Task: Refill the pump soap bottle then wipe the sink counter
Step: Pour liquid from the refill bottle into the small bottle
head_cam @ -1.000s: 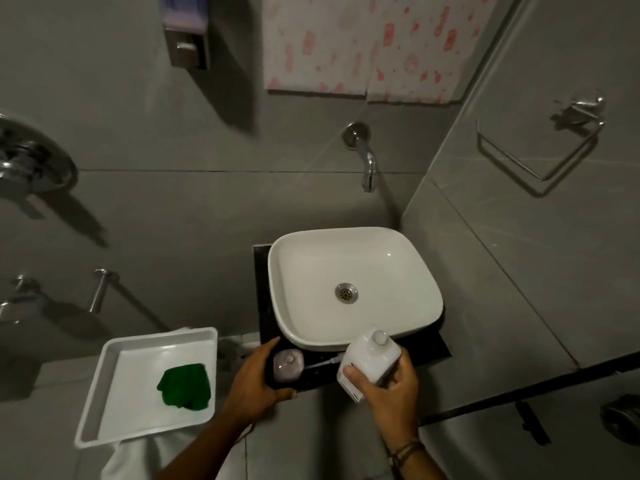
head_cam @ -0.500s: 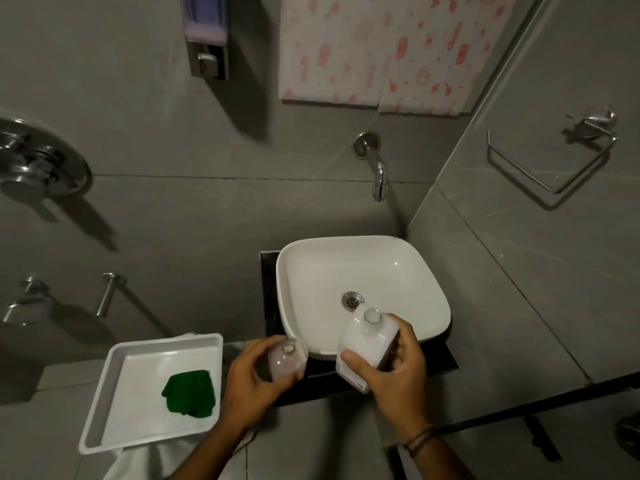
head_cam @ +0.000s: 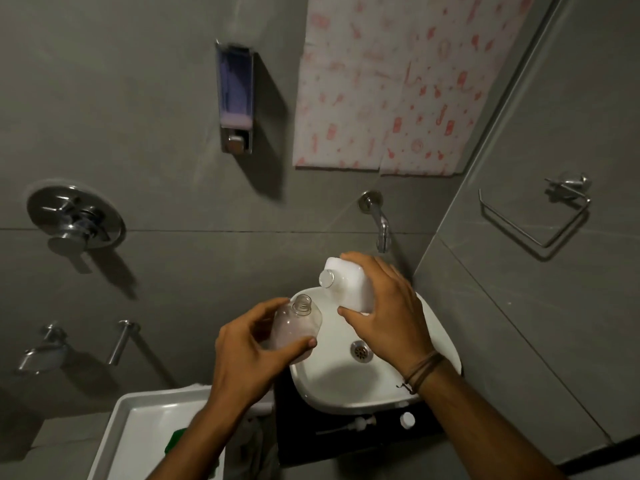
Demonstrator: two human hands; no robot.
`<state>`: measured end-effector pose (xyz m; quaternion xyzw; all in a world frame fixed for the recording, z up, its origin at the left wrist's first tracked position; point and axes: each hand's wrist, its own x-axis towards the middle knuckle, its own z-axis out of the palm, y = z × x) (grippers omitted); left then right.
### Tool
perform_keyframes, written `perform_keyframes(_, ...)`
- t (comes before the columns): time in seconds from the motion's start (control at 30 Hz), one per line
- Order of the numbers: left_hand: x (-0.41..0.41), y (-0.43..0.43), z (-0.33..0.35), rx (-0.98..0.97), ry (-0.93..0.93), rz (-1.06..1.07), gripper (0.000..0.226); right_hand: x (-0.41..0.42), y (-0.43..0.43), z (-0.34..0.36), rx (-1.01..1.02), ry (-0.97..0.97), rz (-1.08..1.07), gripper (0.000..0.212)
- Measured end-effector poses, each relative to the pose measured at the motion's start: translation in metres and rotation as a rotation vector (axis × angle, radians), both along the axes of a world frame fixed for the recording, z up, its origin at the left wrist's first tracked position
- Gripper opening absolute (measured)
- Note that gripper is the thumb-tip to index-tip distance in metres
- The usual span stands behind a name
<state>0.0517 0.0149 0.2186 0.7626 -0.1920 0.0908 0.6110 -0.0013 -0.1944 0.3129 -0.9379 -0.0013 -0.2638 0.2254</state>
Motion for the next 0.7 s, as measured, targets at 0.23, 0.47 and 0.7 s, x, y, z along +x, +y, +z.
perform_keyframes(0.23,0.005,-0.001,0.008,-0.014,0.015,0.033,0.074,0.017,0.001,0.024,-0.274,-0.087,-0.025,0.062)
perform_keyframes(0.47,0.007,-0.001,0.017,-0.011,0.027,0.039,0.072,0.022,0.006,0.034,-0.399,-0.054,-0.037,0.061)
perform_keyframes(0.7,0.010,0.003,0.024,0.019,0.017,0.043,0.073,0.026,0.012,0.035,-0.418,-0.054,-0.039,0.062)
